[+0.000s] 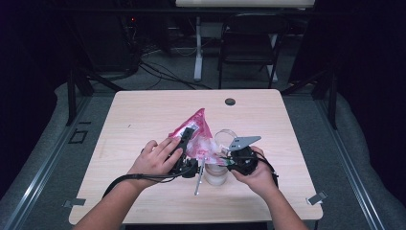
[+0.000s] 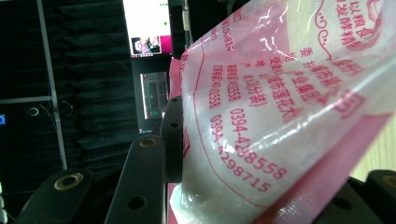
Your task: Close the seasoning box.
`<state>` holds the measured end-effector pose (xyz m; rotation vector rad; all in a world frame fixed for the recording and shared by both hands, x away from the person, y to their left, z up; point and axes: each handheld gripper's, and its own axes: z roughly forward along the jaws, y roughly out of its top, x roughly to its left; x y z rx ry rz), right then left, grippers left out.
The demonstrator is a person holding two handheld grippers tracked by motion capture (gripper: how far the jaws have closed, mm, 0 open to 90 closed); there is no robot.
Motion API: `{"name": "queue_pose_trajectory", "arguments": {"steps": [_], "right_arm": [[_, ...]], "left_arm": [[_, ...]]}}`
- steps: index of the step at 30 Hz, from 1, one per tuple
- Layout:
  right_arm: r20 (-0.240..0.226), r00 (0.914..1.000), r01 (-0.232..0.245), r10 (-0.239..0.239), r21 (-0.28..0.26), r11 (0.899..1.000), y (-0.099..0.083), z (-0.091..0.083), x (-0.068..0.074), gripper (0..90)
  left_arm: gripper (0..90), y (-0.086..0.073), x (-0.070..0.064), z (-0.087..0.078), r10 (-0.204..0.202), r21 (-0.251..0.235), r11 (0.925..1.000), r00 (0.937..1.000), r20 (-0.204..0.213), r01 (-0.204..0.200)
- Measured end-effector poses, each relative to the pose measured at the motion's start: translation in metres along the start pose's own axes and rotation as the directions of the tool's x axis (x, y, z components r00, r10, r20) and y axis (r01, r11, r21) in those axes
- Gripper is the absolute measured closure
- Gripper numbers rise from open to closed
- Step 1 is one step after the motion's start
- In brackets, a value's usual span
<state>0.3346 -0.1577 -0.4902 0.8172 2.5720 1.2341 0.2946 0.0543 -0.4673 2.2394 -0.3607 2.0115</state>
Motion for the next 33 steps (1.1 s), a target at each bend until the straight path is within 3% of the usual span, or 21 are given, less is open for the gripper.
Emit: {"name": "queue_pose_trajectory", "arguments": {"steps": [16,33], "right_arm": [[-0.007,1.0,-0.001,0.001,0.007,1.0,-0.0001,0.0,0.0004,90.0],[-0.005,1.0,0.003,-0.003,0.015,1.0,-0.0006,0.0012,-0.0005,90.0]], "left_arm": [[66.1,0.0021,0.0041,-0.0005,0.05,0.004,0.9987,0.9987,0.013,-0.05],[65.8,0.0028,0.0043,0.0004,0.066,0.004,0.9978,0.9977,0.017,-0.066]]}}
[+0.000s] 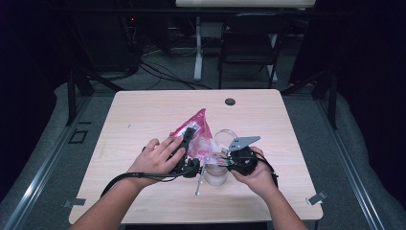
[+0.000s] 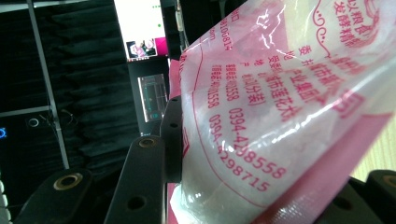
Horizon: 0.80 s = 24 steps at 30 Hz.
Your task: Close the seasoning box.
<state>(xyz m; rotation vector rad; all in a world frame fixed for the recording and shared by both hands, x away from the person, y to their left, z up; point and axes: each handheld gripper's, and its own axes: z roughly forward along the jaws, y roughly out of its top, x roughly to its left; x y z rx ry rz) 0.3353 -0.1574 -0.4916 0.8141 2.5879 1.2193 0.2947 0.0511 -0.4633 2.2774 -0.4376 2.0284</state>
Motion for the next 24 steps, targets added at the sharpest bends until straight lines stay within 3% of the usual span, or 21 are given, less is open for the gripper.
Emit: {"name": "queue_pose_trajectory", "arguments": {"steps": [24], "right_arm": [[0.009,1.0,-0.004,0.004,0.004,1.0,-0.0006,0.0013,0.0006,90.0]], "left_arm": [[65.5,-0.0029,-0.0011,0.001,0.011,0.019,0.9997,0.9992,0.038,-0.012]]}}
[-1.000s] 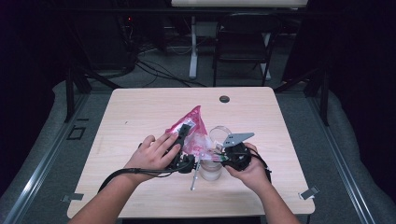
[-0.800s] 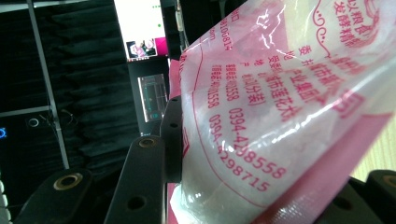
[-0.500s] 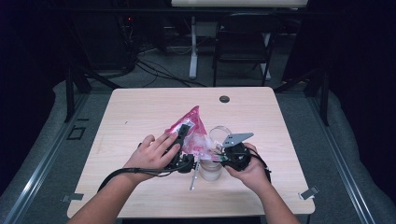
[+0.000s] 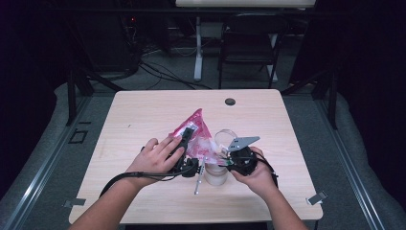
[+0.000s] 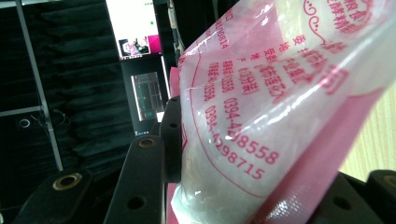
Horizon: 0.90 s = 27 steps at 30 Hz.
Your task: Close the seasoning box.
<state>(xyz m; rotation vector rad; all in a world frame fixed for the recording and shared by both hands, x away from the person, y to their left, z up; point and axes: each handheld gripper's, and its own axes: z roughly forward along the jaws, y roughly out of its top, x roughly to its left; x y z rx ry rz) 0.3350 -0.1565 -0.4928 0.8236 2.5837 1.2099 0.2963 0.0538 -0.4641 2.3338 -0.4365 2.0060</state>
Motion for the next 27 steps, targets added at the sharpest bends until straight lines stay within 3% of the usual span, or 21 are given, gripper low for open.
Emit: {"name": "queue_pose_trajectory", "arguments": {"steps": [9,11,15,17,27], "right_arm": [[0.005,1.0,0.003,-0.003,0.006,1.0,-0.0001,0.0002,0.0,90.0],[0.003,1.0,0.005,-0.005,0.008,1.0,-0.0001,0.0001,-0.0003,90.0],[0.007,1.0,0.007,-0.007,0.011,1.0,-0.0002,0.0002,-0.0003,90.0],[0.008,0.9999,0.007,-0.007,0.011,1.0,-0.0003,0.0004,-0.0004,90.0],[0.012,0.9999,0.009,-0.01,0.017,1.0,-0.0004,0.0008,0.0,90.0]], "left_arm": [[65.9,-0.0019,-0.0009,0.0001,0.0,0.003,1.0,0.9999,0.011,0.0],[66.0,-0.0026,-0.0021,0.0005,-0.015,0.0,0.9999,0.9997,0.017,0.015],[66.7,-0.0035,-0.0011,0.0009,0.006,0.001,1.0,0.9997,0.025,-0.006],[66.9,-0.0044,-0.0027,0.0008,-0.012,0.004,0.9999,0.9994,0.033,0.012],[67.0,-0.0054,-0.002,0.0009,0.01,0.005,0.9999,0.9993,0.037,-0.01]]}}
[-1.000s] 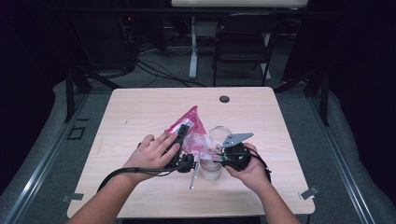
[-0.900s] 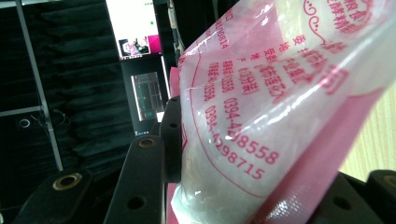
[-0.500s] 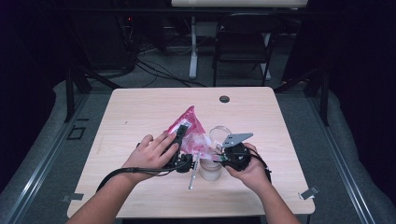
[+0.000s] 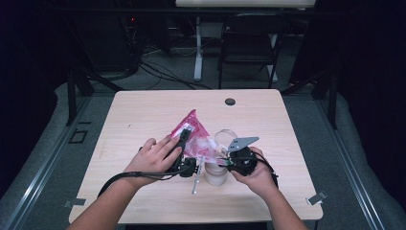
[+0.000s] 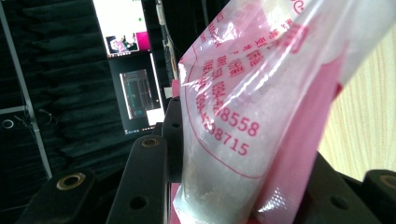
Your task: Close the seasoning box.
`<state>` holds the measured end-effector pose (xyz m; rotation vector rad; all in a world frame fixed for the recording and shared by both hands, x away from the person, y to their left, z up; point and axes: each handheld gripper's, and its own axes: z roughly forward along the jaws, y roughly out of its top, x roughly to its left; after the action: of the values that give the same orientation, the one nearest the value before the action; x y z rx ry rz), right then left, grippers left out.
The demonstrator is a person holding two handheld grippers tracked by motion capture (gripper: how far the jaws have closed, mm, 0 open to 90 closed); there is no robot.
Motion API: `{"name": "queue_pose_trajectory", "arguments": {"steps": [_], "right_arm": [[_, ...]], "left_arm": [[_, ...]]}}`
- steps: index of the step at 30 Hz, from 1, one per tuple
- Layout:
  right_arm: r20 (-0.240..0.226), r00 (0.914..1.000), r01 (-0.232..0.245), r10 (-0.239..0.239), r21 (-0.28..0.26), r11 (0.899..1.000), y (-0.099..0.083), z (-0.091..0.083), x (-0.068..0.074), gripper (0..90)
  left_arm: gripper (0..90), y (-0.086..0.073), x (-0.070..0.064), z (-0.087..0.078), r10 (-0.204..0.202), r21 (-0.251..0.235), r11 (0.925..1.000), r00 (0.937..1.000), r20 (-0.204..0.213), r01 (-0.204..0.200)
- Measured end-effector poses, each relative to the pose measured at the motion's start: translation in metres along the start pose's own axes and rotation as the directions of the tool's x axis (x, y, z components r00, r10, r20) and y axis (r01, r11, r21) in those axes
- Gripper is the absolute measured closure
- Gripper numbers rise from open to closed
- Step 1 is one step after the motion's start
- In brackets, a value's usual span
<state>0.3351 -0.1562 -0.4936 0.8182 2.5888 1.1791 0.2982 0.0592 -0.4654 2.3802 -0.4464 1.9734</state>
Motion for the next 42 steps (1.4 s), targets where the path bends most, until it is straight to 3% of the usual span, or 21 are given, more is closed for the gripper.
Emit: {"name": "queue_pose_trajectory", "arguments": {"steps": [16,18,25,30,42], "right_arm": [[0.003,1.0,0.006,-0.006,0.009,1.0,-0.0002,0.0008,0.0004,90.0],[0.002,1.0,0.007,-0.007,0.009,1.0,-0.0002,0.0011,0.0005,90.0],[0.005,0.9999,0.013,-0.013,0.021,1.0,-0.0002,0.0016,0.0009,90.0],[0.004,0.9999,0.014,-0.014,0.021,1.0,-0.0004,0.0019,0.0007,90.0],[0.002,0.9998,0.018,-0.018,0.017,1.0,0.0004,0.0012,0.0019,90.0]], "left_arm": [[66.6,-0.0018,-0.0034,0.001,-0.01,0.003,0.9999,0.9997,0.023,0.01],[66.6,-0.0015,-0.0025,0.0007,0.007,0.002,1.0,0.9998,0.018,-0.007],[65.9,-0.0029,-0.006,0.0016,-0.008,-0.002,1.0,0.9998,0.016,0.008],[64.7,-0.0042,-0.0075,0.0025,-0.01,0.004,0.9999,0.9992,0.04,0.01],[63.8,-0.0049,-0.0039,0.0015,0.011,0.003,0.9999,0.9995,0.029,-0.011]]}}
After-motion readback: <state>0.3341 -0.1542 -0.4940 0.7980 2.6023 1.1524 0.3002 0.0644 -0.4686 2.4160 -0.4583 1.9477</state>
